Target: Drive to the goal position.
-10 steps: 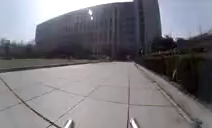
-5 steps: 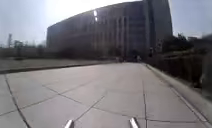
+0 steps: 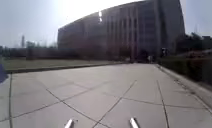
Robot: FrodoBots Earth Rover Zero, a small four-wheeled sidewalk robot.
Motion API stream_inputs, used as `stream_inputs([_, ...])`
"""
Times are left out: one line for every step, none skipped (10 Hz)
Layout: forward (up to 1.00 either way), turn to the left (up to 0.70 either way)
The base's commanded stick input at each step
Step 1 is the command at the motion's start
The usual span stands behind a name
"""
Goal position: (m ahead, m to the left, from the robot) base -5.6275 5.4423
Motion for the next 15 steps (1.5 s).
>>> stream_inputs([0.70, 0.27])
stream_inputs([0.70, 0.27])
stream_inputs([0.70, 0.27])
stream_inputs([0.35, 0.36])
stream_inputs([0.00, 0.45])
stream_inputs([0.00, 0.45])
stream_inputs([0.00, 0.45])
stream_inputs([0.00, 0.45])
stream_inputs([0.00, 0.45])
stream_inputs([0.00, 0.45])
stream_inputs([0.00, 0.45])
stream_inputs([0.00, 0.45])
stream_inputs([0.00, 0.45])
stream_inputs([0.00, 0.45])
stream_inputs([0.00, 0.45])
